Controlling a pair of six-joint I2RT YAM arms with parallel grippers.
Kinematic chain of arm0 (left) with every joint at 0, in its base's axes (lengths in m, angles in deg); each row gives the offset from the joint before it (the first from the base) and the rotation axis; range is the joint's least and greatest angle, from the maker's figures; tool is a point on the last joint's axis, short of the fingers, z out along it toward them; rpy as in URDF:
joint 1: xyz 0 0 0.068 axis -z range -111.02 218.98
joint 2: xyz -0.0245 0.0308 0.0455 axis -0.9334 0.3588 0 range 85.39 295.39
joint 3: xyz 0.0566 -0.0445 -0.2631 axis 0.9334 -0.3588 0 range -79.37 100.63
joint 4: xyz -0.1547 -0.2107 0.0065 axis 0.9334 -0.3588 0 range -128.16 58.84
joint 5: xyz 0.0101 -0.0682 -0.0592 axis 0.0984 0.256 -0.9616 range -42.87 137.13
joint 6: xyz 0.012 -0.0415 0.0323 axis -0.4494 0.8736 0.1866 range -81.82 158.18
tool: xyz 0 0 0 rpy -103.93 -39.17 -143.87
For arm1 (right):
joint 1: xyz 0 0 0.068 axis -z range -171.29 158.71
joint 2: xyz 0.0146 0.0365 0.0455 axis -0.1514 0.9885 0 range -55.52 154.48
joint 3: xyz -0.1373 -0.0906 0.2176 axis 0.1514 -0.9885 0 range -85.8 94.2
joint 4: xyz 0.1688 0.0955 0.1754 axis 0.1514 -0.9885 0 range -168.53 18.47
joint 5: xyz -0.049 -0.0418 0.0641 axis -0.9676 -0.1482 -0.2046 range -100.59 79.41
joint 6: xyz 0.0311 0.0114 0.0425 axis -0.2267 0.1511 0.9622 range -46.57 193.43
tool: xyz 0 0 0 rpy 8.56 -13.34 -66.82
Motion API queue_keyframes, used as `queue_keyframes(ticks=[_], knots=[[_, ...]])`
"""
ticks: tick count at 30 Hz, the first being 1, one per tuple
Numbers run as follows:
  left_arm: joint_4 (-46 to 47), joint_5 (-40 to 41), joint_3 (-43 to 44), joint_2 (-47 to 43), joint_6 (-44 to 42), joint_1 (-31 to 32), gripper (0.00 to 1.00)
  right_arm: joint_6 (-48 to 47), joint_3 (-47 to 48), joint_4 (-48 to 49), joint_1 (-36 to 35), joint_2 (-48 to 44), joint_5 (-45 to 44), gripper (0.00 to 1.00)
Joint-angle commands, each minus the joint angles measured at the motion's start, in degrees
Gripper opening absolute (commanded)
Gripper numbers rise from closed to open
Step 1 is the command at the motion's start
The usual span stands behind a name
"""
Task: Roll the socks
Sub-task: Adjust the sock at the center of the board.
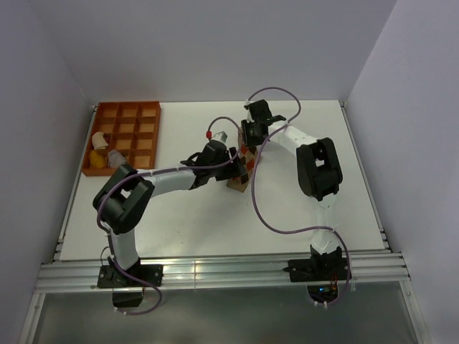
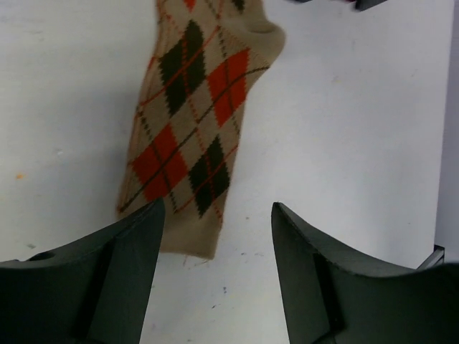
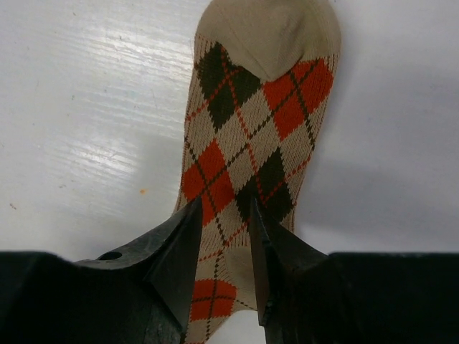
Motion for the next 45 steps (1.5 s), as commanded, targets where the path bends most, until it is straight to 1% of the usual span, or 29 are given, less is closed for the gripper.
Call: queue_keyframes(ticks=[1,3,7,10,14,17,18,21,25,28,33,40,41,45], knots=[[3.5,-0.3,4.0,0.3,-1.3,1.4,0.66,0.9,-1.2,2.3,1.2,1.0,1.7,0.4],[3.7,-1.8,5.0,1.6,-1.5,1.4,0.63,1.0,-1.5,2.6,1.4,1.2,2.2,0.4],[1.6,-3.8,6.5,5.1,-1.2,1.7,0.63,1.7,-0.4,1.2,1.6,2.4,2.8,0.4],[0.5,-7.1,5.9,7.4,-0.6,1.9,0.63,3.0,-0.8,1.3,2.2,2.6,3.6,0.4],[-3.0,-9.6,3.9,7.2,-1.6,2.1,0.63,4.8,-1.0,1.2,3.4,3.0,4.5,0.4],[-5.7,-9.3,3.0,6.0,-4.0,2.1,0.63,6.7,-1.2,0.5,4.8,3.0,4.6,0.4],[-10.1,-8.6,3.1,5.9,-4.9,2.1,0.63,7.1,-1.3,0.4,5.1,2.9,4.7,0.4],[-15.1,-5.7,2.8,4.5,-8.4,1.9,0.63,8.7,-2.5,0.5,6.5,2.1,5.1,0.4],[-17.7,-4.3,1.2,1.3,-11.7,0.3,0.63,8.9,-3.4,1.2,7.2,1.4,5.8,0.41],[-18.1,-5.9,1.2,0.9,-12.7,-0.8,0.63,8.8,-3.2,1.8,7.2,1.4,7.1,0.4],[-17.1,-8.1,3.2,1.4,-12.5,-0.8,0.66,8.3,-2.4,1.9,7.1,-0.3,8.0,0.4],[-13.7,-12.0,4.1,-1.5,-8.9,-0.8,0.71,7.5,-4.1,3.1,6.6,-5.5,8.7,0.41],[-13.1,-12.4,4.1,-1.7,-8.4,-0.9,0.73,7.4,-4.4,3.1,6.5,-5.9,8.7,0.41],[-10.1,-14.4,3.0,-3.6,-5.3,-0.6,0.77,6.9,-5.5,3.5,6.2,-8.2,8.8,0.41]])
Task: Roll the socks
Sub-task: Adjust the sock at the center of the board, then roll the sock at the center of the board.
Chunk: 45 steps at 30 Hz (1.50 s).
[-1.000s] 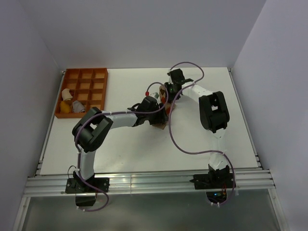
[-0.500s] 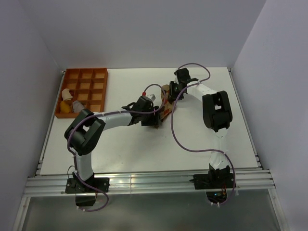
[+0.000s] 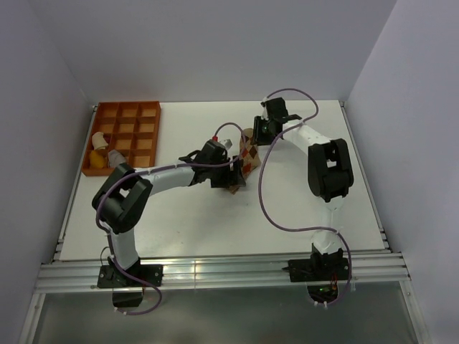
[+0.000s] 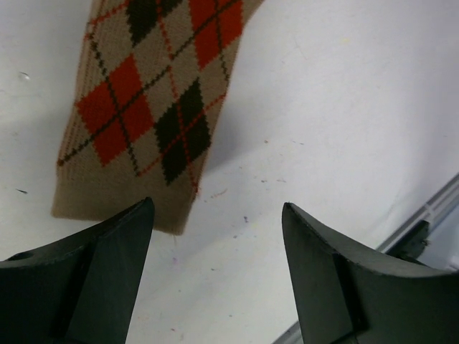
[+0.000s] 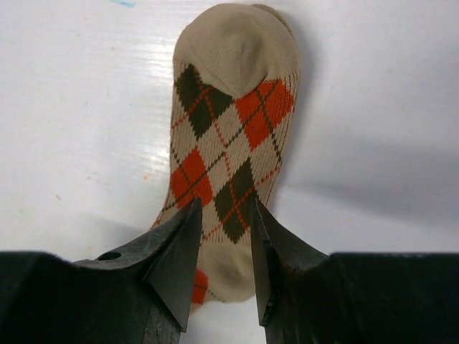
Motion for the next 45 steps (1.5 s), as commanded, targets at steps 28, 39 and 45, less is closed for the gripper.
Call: queue_keyframes(ticks=[28,39,45], knots=[[2.6,4.9,-26.6,-37.1,9.3,-24.3,0.97,-22.5,-26.0,10.8,-28.9,-19.8,-17.0,0.42],[3.8,3.2,-27.1,-35.8,9.5,-24.5,0.97,-25.0,-26.0,10.0,-31.4,-16.8,-18.4,0.46],[4.5,2.5,-27.1,-35.1,9.8,-24.5,0.96,-25.6,-26.2,8.9,-31.9,-15.8,-17.4,0.47]])
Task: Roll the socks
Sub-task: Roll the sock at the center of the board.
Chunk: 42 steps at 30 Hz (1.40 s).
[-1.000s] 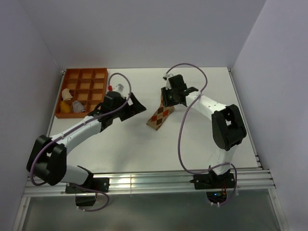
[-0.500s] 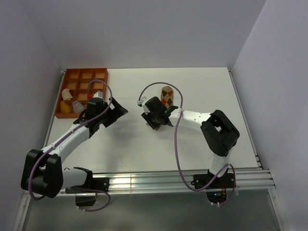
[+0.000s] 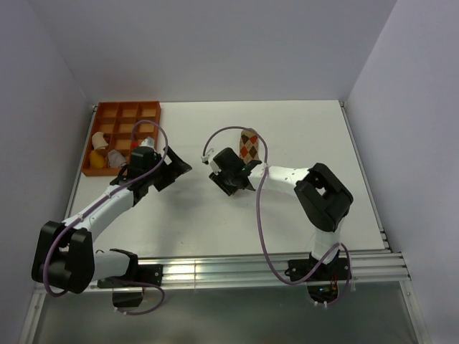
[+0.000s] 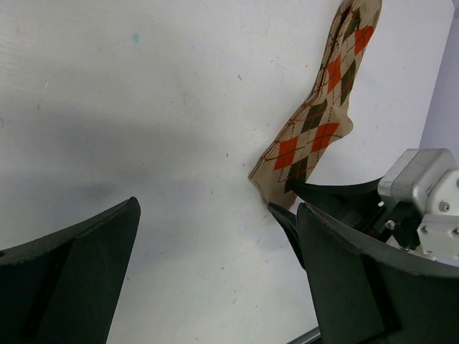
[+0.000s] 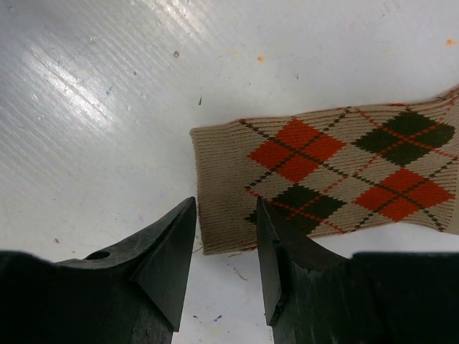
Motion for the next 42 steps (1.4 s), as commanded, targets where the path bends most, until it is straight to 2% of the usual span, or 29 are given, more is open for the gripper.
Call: queue_keyframes(ticks=[1,9,19,20,23,24,27,33,42], knots=[[2.6,-1.4,-0.2,0.2,0.1,-0.3,0.96,-1.2,0.3,-0.5,-1.0,0.1,-0.4,0.47],[3.3,-2.0,-0.5,0.2,0.4,-0.3,0.96,0.2,3.7,-4.1,-1.4,3.8,0.0,0.47],[3.6,-1.9,-0.7,0.1,0.4,-0.3,0.96,6.0,7.5,-8.2,-1.4,10.1,-6.8,0.44],[3.6,-2.0,-0.6,0.3,0.4,-0.3,0.96,6.1,7.9,-8.6,-1.4,10.5,-6.8,0.42],[3.7,-2.3,-0.8,0.4,0.4,-0.3,0.96,6.9,9.4,-10.4,-1.5,12.5,-6.9,0.27],[3.6,-2.3,-0.7,0.4,0.4,-0.3,0.96,7.1,9.8,-10.7,-1.4,13.0,-6.7,0.17],[3.4,-2.1,-0.8,0.2,0.3,-0.3,0.95,7.9,11.0,-11.3,-1.5,14.0,-5.5,0.02],[3.5,-2.3,-0.9,0.2,0.7,-0.3,0.95,12.2,13.5,-10.7,-1.7,13.2,3.7,0.0],[6.0,-3.5,-3.1,0.6,2.4,-0.3,0.92,22.1,15.1,-7.0,1.4,14.6,23.6,0.0]])
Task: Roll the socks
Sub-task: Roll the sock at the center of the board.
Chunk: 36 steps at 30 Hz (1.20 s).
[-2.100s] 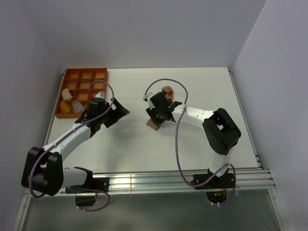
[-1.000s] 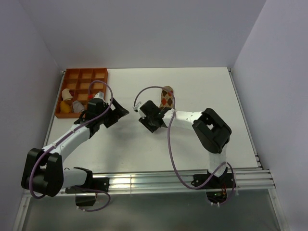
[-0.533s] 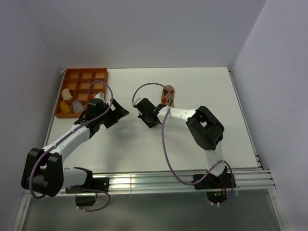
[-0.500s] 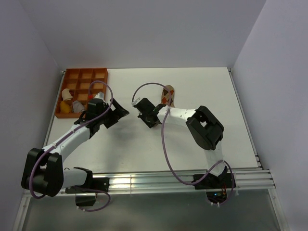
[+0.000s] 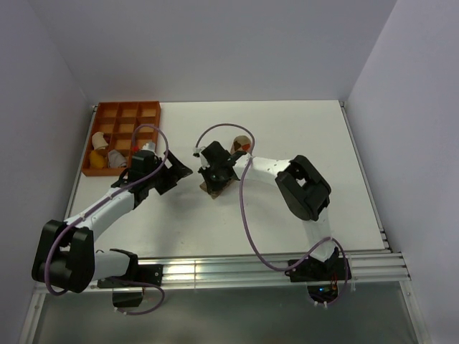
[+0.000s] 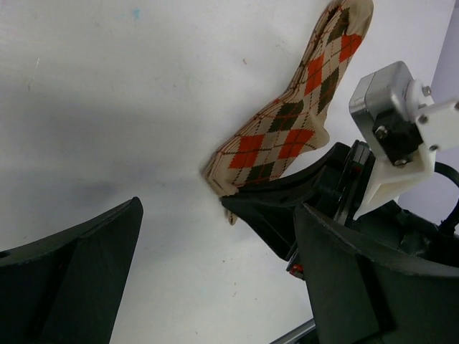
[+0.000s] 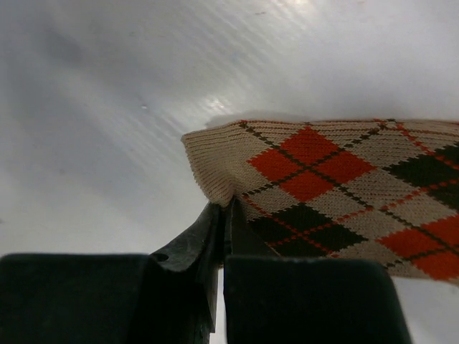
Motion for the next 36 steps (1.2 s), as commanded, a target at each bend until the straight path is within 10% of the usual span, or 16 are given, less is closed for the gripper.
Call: queue_keyframes(ticks=[1,20,36], knots=[[3.9,-1.4,-0.8,0.2,1.3,-0.1,0.92,6.6,0.3,0.8,2.4,2.9,11.3,0.0],[8.5,1.8,-2.7,7.7,4.9,7.0,0.76,28.1,-8.3,21.2,16.2,9.1,43.2,0.0],[16.0,3.6,1.1,16.8,6.3,10.1,0.44,33.4,-11.3,28.2,18.7,11.2,44.8,0.0]])
